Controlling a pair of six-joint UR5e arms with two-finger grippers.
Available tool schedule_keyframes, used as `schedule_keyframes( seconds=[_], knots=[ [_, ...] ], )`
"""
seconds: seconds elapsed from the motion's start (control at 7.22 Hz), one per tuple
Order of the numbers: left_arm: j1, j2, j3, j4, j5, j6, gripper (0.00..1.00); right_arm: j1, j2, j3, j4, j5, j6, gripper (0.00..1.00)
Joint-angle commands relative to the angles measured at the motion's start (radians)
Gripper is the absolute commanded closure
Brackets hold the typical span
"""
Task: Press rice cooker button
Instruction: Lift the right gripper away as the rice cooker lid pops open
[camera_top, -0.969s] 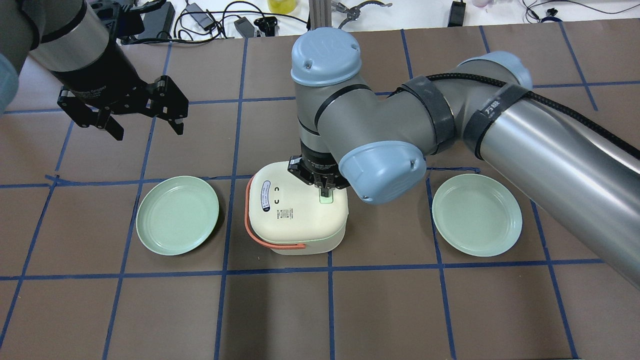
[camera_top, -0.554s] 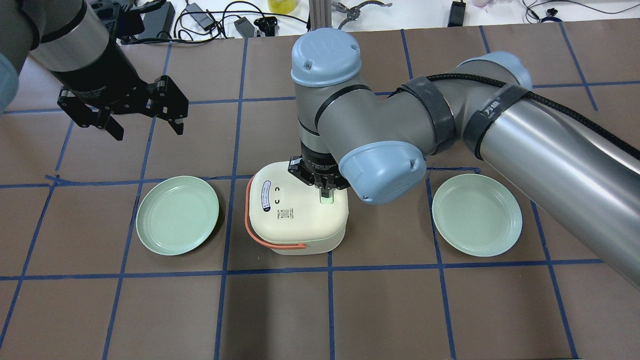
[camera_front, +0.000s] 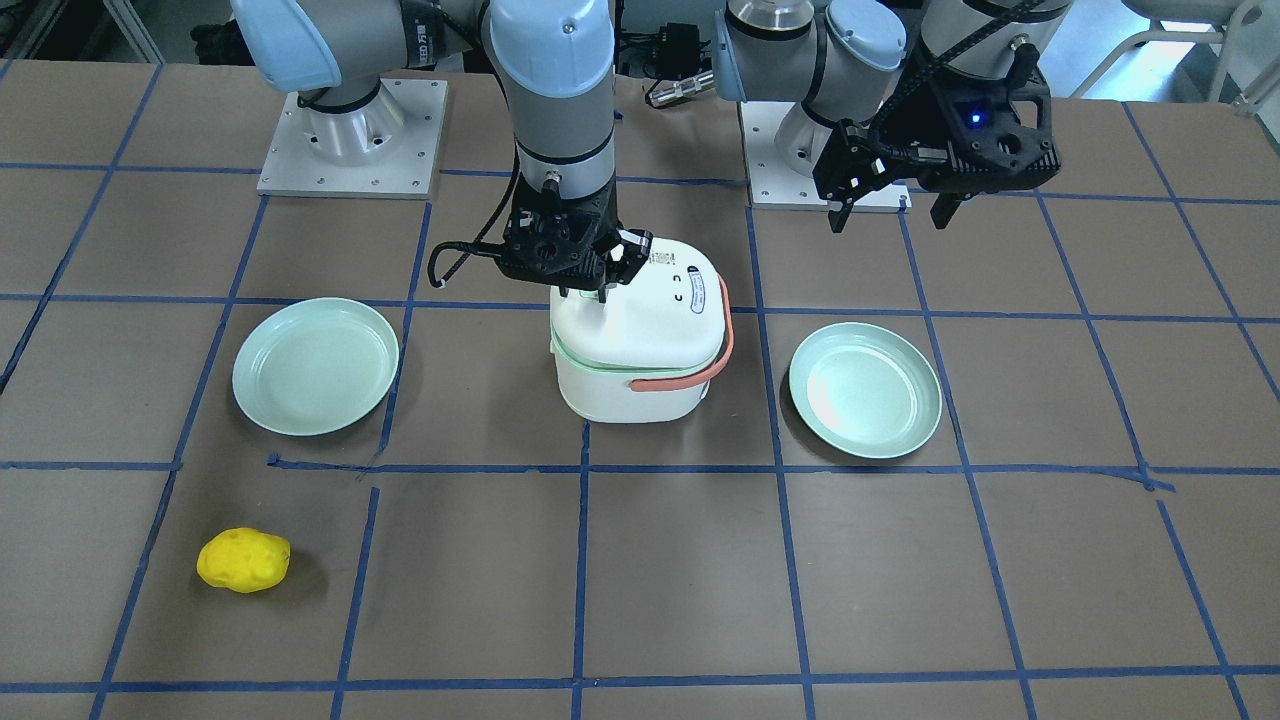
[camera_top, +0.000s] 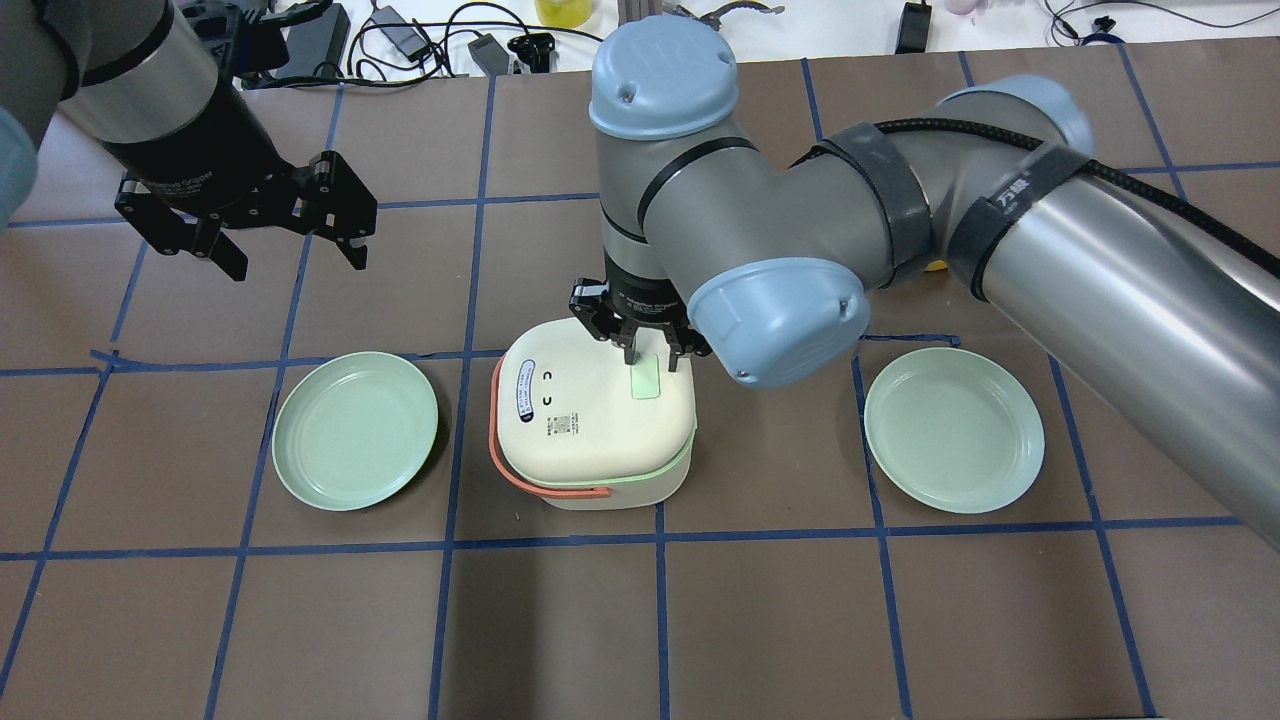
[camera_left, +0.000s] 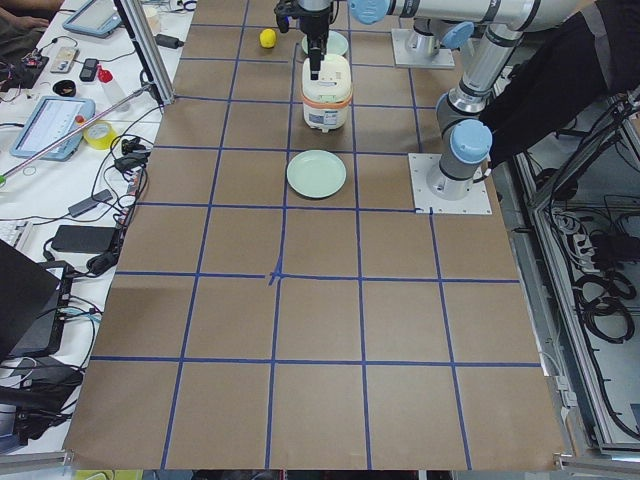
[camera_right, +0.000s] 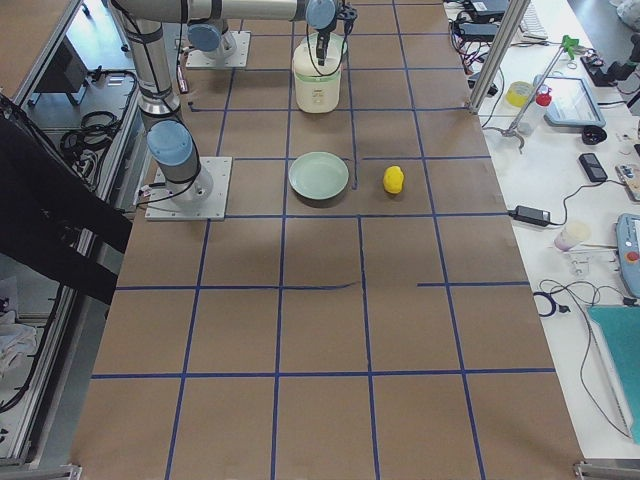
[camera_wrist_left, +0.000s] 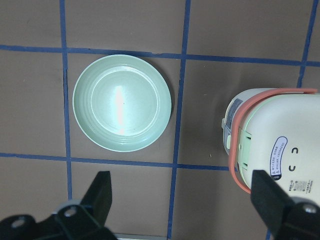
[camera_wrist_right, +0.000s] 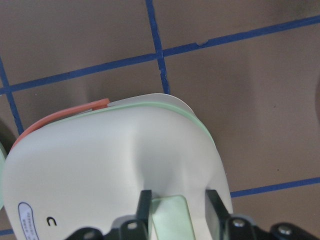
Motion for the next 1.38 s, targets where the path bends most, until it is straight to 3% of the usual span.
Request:
schedule_keyframes(
  seconds=[0.0,0.28,0.55,1.25],
  knots=[
    [0.0,0.0,0.0,0.0,0.0,0.001,0.0,-0.033,-0.021,-0.033,0.014,-0.001,-0.039,0.0],
    [0.0,0.0,0.0,0.0,0.0,-0.001,0.0,-0.117,-0.067,-0.074,0.118,-0.001,-0.15,0.0],
    [0.0,0.0,0.0,0.0,0.0,0.001,0.0,-0.225,-0.081,-0.202,0.284,-0.021,-0.325,0.0],
    [0.0,0.0,0.0,0.0,0.0,0.001,0.0,-0.375,-0.101,-0.263,0.309,-0.021,-0.582,0.0]
  ],
)
